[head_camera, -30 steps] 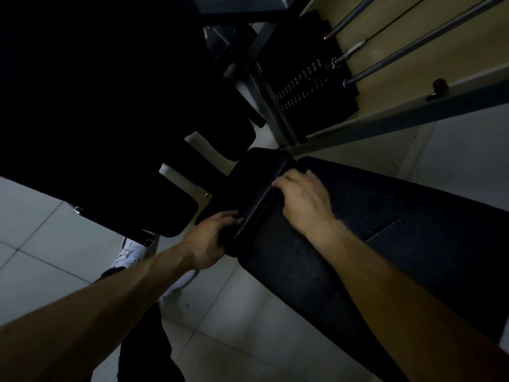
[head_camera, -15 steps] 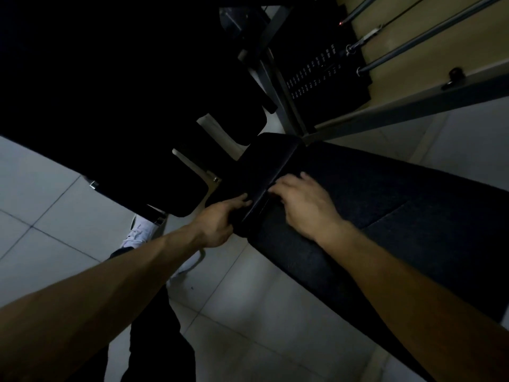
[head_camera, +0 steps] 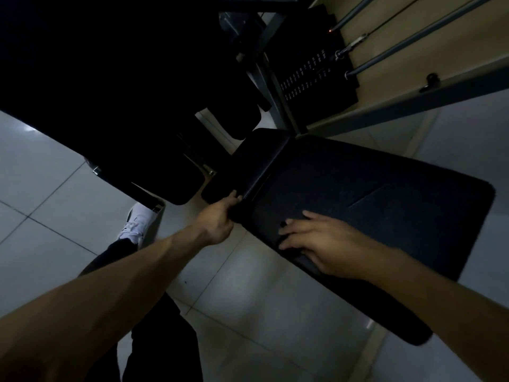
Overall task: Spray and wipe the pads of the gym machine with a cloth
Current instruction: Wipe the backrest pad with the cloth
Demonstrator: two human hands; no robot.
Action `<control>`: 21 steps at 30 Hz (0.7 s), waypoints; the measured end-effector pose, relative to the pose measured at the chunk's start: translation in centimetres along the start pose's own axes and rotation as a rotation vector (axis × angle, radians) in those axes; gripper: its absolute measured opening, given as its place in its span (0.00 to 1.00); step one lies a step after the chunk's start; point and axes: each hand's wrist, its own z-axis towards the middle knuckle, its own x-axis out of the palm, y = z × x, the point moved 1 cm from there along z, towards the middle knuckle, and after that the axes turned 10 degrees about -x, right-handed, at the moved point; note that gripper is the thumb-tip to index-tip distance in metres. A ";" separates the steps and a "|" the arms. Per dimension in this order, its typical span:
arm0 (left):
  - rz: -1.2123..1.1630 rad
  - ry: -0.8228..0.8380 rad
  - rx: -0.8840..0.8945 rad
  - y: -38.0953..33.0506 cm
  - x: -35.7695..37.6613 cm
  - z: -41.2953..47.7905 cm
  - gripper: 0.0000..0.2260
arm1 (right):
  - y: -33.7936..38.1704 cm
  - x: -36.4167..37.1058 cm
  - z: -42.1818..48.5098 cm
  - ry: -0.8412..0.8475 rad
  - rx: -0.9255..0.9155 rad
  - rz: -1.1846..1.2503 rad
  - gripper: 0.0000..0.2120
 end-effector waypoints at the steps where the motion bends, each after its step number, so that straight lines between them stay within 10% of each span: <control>1: 0.009 0.004 -0.007 -0.1 0.2 -0.1 0.32 | 0.2 0.5 2.2 -0.003 0.017 -0.002 0.21; 6: 0.105 -0.013 0.005 -0.8 0.2 -1.6 0.27 | 1.2 2.7 8.3 -0.065 0.126 -0.026 0.24; 15: 0.205 0.059 0.055 -9.0 0.3 -9.7 0.21 | 6.8 0.2 -9.8 -0.237 0.376 -0.007 0.24; 21: 0.268 -0.001 0.049 -13.6 -3.2 -12.7 0.17 | 15.0 3.2 -6.9 -1.039 0.561 0.743 0.19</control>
